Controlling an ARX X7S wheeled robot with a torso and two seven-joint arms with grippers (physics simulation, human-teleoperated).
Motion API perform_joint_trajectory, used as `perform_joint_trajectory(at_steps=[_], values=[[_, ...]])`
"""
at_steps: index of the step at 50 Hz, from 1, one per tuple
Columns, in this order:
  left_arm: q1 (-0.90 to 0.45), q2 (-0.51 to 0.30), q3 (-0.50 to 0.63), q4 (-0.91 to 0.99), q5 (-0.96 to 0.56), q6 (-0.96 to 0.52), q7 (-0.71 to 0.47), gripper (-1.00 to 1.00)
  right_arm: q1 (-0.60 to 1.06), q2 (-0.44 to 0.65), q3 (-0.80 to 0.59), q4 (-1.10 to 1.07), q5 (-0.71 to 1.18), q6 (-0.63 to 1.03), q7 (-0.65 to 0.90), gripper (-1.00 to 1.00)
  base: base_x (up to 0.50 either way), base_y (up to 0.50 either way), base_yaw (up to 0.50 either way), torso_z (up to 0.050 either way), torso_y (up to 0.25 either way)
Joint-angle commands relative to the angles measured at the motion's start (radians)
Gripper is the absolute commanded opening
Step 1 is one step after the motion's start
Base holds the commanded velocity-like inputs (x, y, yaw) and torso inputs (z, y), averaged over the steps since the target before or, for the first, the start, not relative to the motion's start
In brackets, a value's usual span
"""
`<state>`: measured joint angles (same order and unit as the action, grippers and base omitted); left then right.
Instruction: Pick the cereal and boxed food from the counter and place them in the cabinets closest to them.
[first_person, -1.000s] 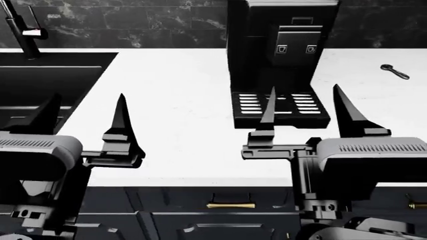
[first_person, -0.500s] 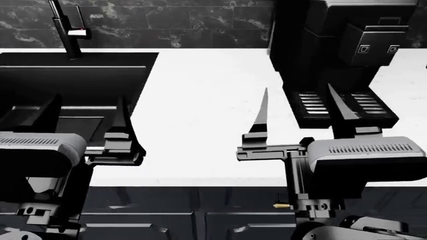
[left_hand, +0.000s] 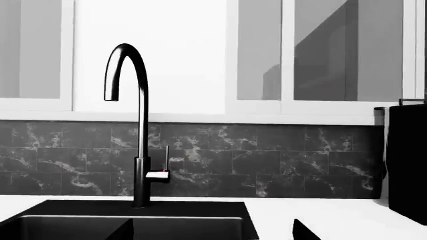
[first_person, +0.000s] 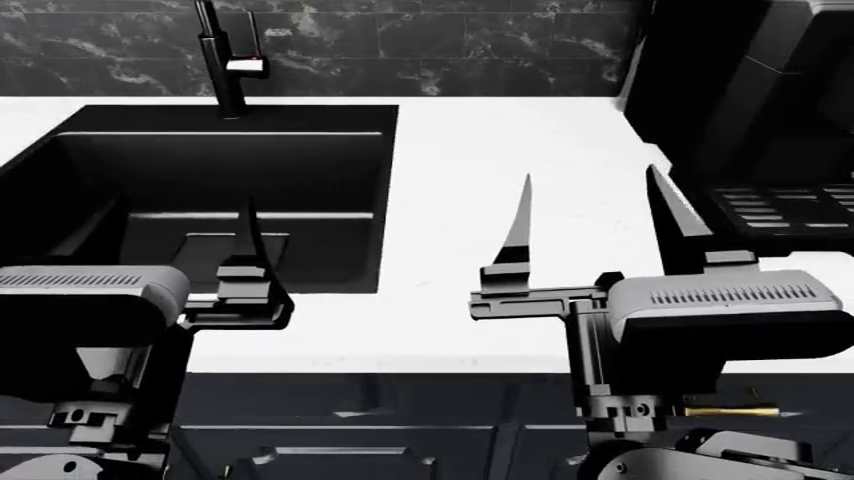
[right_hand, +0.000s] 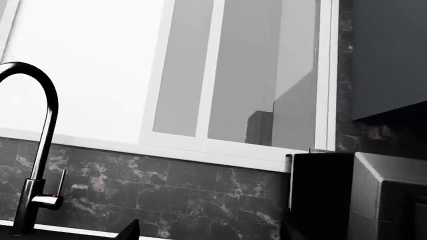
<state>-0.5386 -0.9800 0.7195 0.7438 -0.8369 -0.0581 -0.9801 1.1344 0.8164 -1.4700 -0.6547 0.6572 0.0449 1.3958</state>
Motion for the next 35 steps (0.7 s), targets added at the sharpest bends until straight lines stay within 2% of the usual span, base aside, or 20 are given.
perform_joint_trajectory(at_steps=[1,35], values=[[0.001,-0.004,-0.003,0.004,0.002,-0.006,-0.007,1.00,-0.002,-0.002,0.007,-0.002,0.007,0.015,-0.001,1.00,0.00,0.50,0.00,0.000,0.000],[-0.020,0.015,0.009,-0.004,0.008,-0.043,0.005,1.00,-0.026,-0.006,0.028,0.014,-0.007,0.012,-0.017,1.00,0.00,0.50,0.00,0.000,0.000]])
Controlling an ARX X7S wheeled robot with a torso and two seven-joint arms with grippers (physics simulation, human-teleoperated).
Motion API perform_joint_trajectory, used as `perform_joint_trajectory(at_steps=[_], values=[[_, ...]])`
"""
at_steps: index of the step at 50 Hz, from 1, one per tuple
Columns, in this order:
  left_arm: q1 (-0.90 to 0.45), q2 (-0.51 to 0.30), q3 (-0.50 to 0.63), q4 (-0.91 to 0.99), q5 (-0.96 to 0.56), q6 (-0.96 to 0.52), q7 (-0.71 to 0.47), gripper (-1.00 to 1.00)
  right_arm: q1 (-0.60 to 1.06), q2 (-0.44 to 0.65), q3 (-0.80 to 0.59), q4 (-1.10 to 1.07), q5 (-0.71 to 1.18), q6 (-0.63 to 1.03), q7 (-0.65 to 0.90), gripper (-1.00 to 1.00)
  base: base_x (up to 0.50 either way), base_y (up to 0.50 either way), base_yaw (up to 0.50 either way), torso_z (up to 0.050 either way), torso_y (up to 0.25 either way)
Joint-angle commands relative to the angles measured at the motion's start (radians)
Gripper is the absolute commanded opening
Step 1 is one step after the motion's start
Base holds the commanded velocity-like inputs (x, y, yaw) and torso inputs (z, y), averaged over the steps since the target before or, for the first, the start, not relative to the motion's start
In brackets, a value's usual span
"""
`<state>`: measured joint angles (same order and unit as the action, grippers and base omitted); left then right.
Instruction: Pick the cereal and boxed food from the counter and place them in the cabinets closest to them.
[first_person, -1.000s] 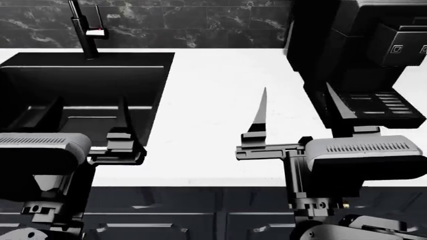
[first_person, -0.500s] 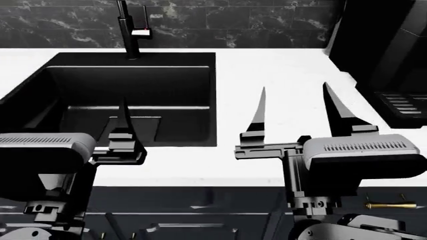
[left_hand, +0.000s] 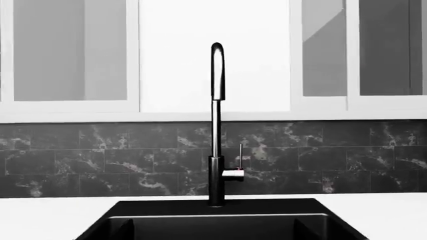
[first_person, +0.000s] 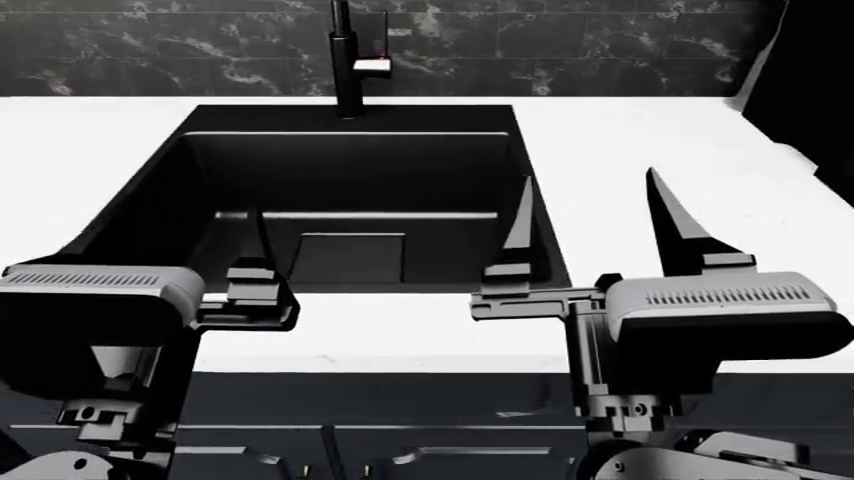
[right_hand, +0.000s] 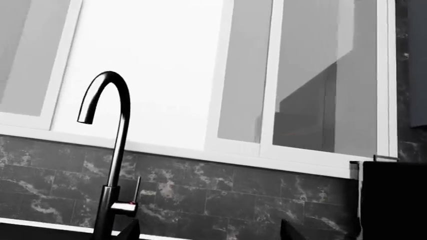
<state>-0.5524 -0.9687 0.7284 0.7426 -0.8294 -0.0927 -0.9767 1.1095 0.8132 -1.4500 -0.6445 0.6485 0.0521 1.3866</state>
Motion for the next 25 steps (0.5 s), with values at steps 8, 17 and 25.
perform_joint_trajectory(at_steps=[8,17,25], values=[[-0.014,0.012,0.001,-0.009,0.001,-0.016,0.003,1.00,-0.007,-0.010,0.013,0.020,0.000,-0.004,-0.021,1.00,0.00,0.50,0.00,0.000,0.000],[-0.013,0.009,-0.002,-0.003,0.002,-0.018,-0.002,1.00,-0.013,-0.007,0.014,0.012,-0.006,0.002,-0.020,1.00,0.00,0.50,0.00,0.000,0.000],[-0.002,0.006,-0.003,-0.005,0.008,-0.009,-0.002,1.00,-0.017,-0.013,0.017,0.020,-0.003,0.001,-0.032,1.00,0.00,0.50,0.00,0.000,0.000]])
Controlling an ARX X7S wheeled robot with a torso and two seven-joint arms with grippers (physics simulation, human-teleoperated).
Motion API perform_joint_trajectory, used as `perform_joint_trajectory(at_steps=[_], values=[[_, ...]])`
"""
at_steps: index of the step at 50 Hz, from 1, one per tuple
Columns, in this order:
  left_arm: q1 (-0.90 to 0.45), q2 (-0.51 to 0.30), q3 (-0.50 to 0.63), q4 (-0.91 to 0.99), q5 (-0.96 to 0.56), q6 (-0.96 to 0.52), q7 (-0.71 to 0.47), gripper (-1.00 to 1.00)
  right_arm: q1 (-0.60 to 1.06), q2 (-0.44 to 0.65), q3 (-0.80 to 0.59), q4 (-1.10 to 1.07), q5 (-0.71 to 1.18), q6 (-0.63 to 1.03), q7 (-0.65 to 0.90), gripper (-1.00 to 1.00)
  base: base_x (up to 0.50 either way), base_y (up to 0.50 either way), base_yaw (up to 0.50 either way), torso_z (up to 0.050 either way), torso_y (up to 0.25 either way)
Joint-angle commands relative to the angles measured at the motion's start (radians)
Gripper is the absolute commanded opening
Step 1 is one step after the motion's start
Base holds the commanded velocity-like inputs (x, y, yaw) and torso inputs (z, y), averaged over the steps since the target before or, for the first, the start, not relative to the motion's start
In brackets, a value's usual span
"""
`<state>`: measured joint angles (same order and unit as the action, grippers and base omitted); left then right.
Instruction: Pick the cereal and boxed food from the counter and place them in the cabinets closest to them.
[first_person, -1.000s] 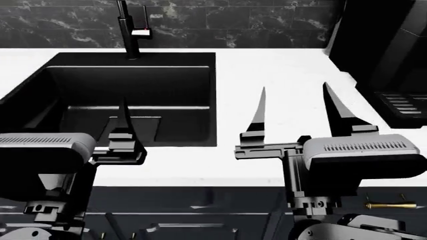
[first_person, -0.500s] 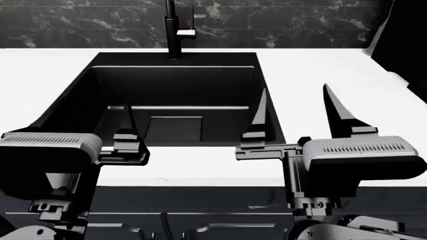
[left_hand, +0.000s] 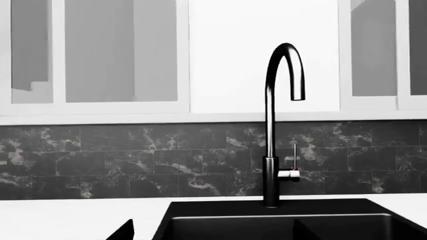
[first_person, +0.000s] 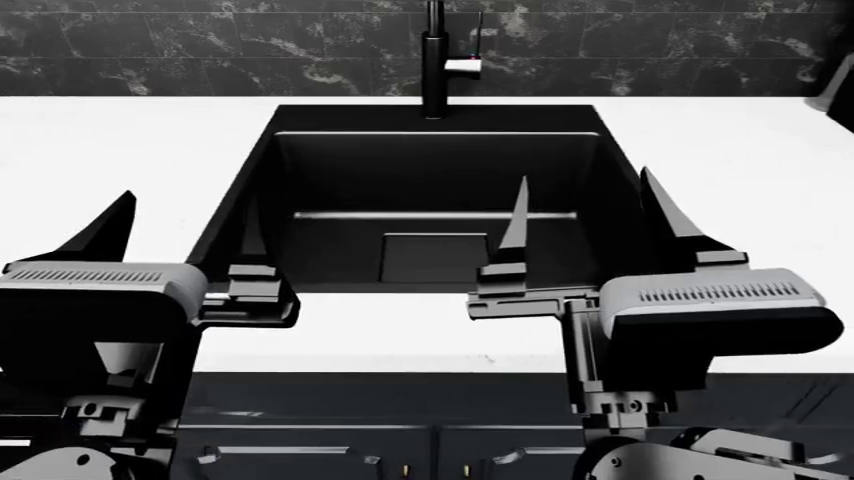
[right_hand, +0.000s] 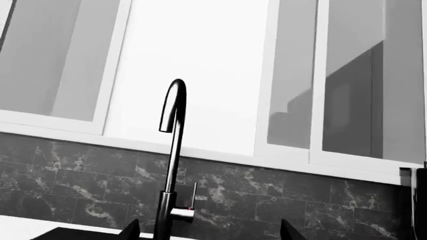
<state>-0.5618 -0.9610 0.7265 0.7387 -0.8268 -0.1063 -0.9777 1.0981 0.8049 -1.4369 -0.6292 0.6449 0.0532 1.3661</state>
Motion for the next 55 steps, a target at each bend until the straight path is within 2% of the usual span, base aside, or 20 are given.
perform_joint_trajectory(at_steps=[1,55], values=[[0.009,-0.001,-0.002,-0.002,0.006,0.006,-0.001,1.00,-0.007,-0.005,0.004,0.005,0.002,0.001,-0.012,1.00,0.00,0.50,0.00,0.000,0.000],[0.005,0.013,0.005,-0.013,0.021,-0.014,0.013,1.00,-0.035,-0.018,0.028,0.024,-0.015,0.002,-0.037,1.00,0.00,0.50,0.00,0.000,0.000]])
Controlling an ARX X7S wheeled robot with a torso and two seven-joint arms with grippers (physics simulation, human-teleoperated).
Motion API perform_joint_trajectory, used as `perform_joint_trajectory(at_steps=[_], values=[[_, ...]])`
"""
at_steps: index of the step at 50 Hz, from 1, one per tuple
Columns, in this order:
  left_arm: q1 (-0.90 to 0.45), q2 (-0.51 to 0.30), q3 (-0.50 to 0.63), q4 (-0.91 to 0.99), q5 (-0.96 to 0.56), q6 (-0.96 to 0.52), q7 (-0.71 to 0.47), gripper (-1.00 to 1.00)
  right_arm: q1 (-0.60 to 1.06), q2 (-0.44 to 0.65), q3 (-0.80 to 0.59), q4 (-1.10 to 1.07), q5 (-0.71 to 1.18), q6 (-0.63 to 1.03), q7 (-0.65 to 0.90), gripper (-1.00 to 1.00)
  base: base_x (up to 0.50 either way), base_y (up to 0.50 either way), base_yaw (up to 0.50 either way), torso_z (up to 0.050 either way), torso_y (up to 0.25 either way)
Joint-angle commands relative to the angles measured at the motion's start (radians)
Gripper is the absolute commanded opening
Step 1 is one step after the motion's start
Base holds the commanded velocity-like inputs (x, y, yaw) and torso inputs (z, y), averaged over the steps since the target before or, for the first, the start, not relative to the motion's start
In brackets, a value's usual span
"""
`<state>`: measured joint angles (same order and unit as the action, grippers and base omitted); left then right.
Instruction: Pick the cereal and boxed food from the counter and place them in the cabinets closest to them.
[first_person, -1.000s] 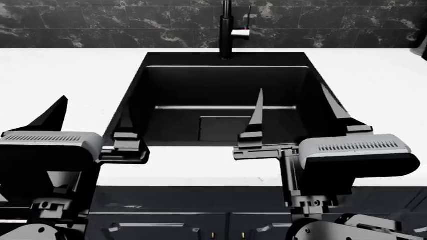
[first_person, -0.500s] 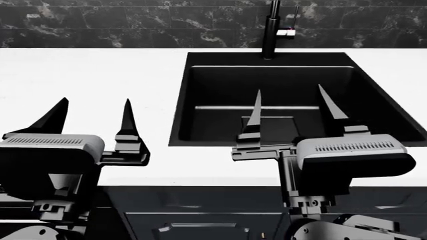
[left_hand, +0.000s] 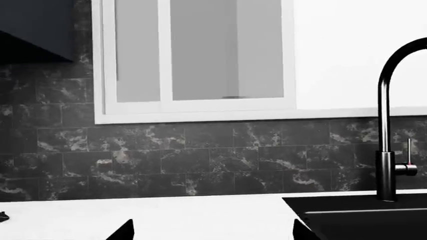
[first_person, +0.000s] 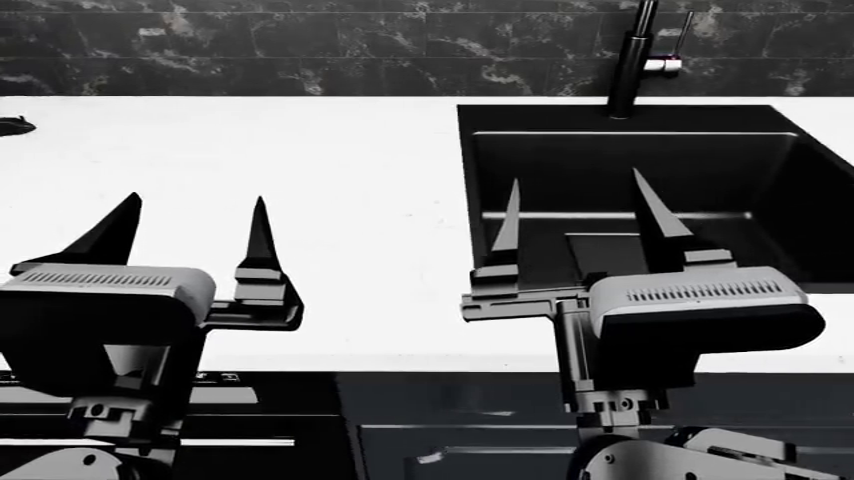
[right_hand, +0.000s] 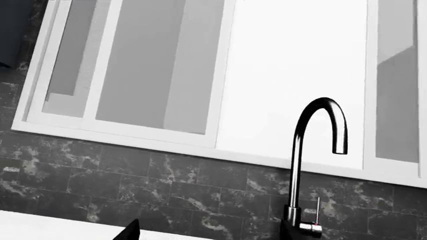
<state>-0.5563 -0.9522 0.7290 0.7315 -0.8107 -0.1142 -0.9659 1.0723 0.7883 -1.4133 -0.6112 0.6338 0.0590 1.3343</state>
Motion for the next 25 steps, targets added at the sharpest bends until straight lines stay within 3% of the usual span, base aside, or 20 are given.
perform_joint_trajectory(at_steps=[1,25], values=[[0.000,0.004,0.002,-0.005,0.006,-0.006,0.001,1.00,-0.010,-0.002,0.004,0.006,-0.004,-0.005,-0.006,1.00,0.00,0.50,0.00,0.000,0.000],[0.010,0.003,0.010,-0.001,0.019,-0.012,0.005,1.00,-0.024,-0.004,0.018,0.009,-0.011,-0.010,-0.010,1.00,0.00,0.50,0.00,0.000,0.000]])
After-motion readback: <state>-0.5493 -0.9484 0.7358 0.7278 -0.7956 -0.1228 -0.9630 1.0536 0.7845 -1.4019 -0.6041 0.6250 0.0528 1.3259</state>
